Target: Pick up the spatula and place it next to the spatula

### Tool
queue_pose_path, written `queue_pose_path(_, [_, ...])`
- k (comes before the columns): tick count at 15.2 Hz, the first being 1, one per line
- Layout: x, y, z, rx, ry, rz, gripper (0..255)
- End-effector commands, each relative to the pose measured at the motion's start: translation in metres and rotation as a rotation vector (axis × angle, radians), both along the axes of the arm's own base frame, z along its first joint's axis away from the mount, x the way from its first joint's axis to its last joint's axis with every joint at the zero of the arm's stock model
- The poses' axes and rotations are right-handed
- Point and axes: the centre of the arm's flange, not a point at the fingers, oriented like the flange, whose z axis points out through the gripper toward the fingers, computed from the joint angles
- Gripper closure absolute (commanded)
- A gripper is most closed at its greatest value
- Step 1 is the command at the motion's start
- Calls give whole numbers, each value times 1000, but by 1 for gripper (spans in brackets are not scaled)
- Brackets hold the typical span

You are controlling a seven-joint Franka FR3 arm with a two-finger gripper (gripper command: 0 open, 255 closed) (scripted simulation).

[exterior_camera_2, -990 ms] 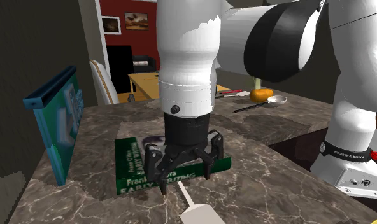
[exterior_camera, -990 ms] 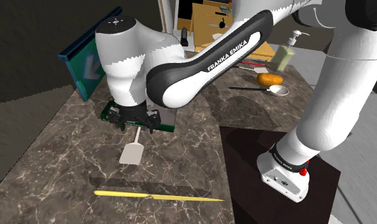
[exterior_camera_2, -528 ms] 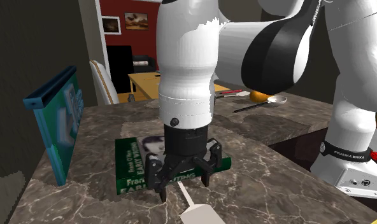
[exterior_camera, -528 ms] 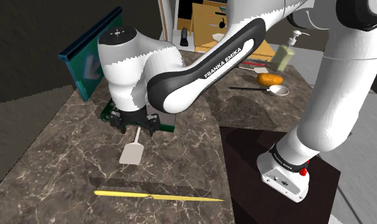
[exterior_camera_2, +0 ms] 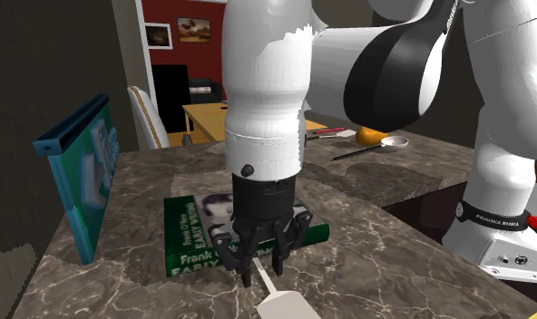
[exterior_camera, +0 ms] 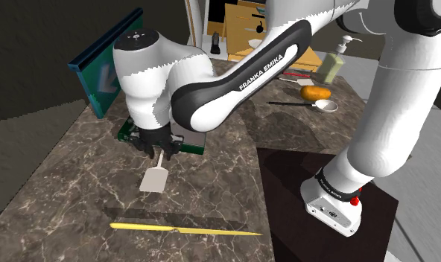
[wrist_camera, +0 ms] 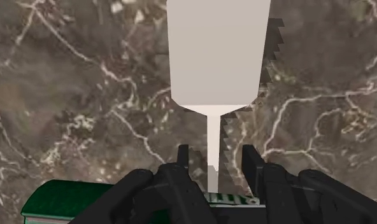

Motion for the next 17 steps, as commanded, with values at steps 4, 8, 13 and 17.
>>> queue_pose_path(4, [0, -2, -3, -2, 6, -1, 255])
queue_pose_path(8, [-1, -2, 12, -2, 6, -1, 255])
queue_pose_path(13, [-1, -2, 38, -2, 6, -1, 255])
queue_pose_path(17, [-1, -2, 59, -2, 6, -1, 255])
